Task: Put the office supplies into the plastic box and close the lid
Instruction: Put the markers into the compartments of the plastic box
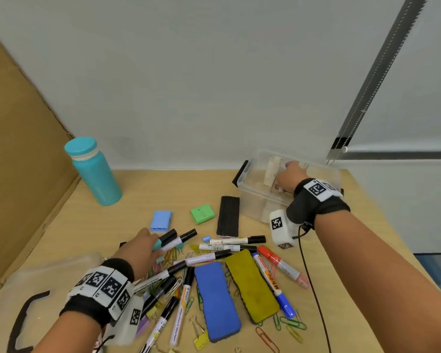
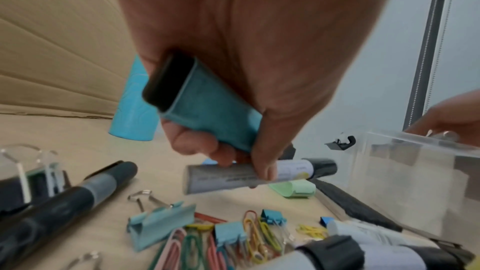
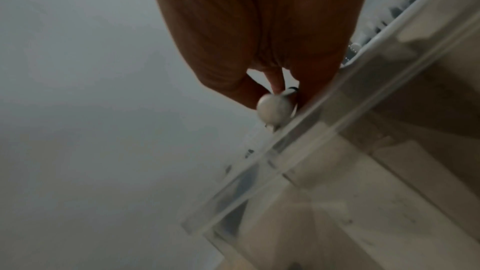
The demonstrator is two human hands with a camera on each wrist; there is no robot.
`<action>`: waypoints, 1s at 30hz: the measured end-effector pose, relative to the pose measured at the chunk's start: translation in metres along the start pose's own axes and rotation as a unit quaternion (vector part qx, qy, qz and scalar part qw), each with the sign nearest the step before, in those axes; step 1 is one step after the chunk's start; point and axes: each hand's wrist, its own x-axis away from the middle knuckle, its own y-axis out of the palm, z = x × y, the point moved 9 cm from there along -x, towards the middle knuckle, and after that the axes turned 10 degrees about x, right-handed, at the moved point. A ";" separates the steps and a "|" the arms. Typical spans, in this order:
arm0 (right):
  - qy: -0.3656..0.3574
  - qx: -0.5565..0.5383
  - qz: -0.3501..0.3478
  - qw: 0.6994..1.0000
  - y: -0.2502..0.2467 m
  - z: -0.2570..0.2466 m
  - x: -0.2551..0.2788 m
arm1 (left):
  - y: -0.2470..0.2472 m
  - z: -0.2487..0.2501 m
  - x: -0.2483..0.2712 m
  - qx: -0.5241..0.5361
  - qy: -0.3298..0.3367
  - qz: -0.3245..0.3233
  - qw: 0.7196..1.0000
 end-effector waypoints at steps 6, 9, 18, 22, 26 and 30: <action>-0.062 0.068 -0.058 0.994 0.007 -0.018 0.025 | -0.002 0.003 0.003 0.023 0.022 0.019 0.999; -0.101 -0.020 -0.013 0.995 -0.006 -0.008 0.041 | -0.003 0.000 0.006 0.029 0.025 0.027 0.999; 0.054 0.034 0.172 0.983 -0.042 0.106 0.034 | -0.005 0.007 0.015 0.010 0.026 0.034 0.999; 0.089 -0.082 0.071 0.990 -0.018 0.116 0.026 | -0.014 0.026 0.021 0.030 0.047 0.054 0.997; 0.065 -0.091 0.081 0.990 -0.014 0.106 0.030 | -0.029 0.058 0.025 0.087 0.084 0.078 0.990; 0.029 -0.080 0.095 0.992 -0.006 0.094 0.041 | -0.045 0.114 0.027 0.117 0.145 0.098 0.978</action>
